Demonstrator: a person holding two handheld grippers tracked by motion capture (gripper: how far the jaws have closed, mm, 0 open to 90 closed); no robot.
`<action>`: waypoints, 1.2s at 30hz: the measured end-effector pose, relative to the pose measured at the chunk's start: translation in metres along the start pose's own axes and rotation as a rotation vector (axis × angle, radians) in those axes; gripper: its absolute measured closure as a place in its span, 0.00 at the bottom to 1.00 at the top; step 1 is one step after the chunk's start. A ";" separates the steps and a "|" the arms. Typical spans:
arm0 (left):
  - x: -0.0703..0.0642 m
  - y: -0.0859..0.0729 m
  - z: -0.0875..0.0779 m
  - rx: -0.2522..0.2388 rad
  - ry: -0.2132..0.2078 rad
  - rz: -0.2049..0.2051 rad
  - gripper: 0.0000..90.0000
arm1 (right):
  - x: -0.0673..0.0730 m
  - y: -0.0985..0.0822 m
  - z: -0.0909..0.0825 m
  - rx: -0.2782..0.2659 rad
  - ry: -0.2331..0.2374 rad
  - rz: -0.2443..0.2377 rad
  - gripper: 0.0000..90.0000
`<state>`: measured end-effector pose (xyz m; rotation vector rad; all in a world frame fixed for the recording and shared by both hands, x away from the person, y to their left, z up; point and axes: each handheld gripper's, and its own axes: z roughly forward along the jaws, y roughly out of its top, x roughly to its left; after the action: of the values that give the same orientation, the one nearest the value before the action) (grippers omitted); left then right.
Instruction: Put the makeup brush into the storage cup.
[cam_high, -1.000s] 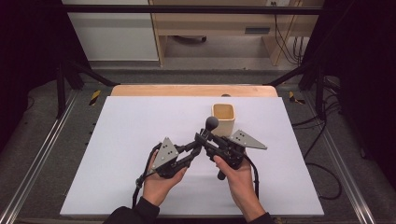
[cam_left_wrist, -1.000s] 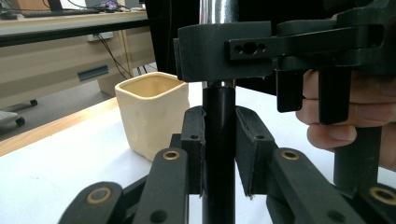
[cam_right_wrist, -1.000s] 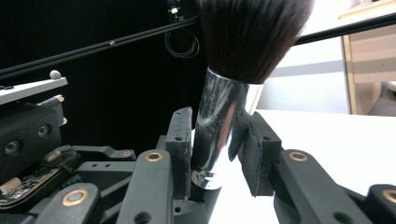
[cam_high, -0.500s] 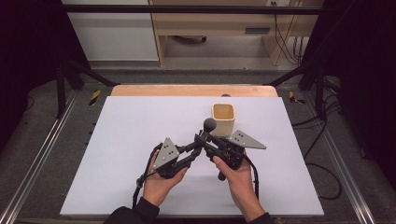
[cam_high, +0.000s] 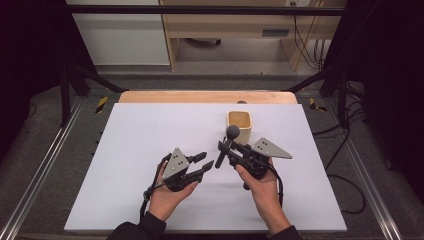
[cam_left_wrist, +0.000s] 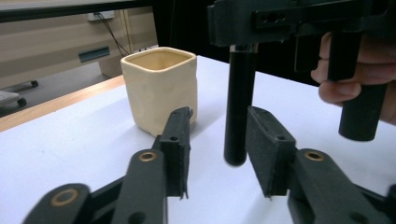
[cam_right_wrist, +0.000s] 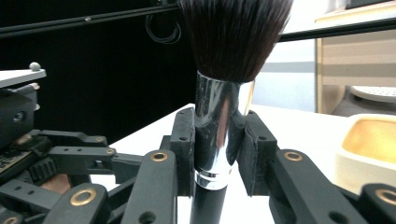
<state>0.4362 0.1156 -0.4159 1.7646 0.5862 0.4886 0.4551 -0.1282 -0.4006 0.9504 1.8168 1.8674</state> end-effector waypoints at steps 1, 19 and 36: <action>0.001 -0.001 0.000 0.002 0.005 0.001 0.64 | -0.002 0.000 -0.001 -0.001 -0.005 -0.008 0.78; 0.014 -0.016 -0.005 0.071 0.055 -0.041 0.28 | -0.015 0.000 -0.010 0.026 -0.053 -0.047 0.78; 0.037 -0.034 -0.032 0.036 0.079 -0.021 0.17 | -0.032 0.007 -0.023 0.055 -0.113 -0.095 0.78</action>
<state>0.4412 0.1699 -0.4396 1.7781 0.6718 0.5383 0.4638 -0.1672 -0.3997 0.9513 1.8214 1.6810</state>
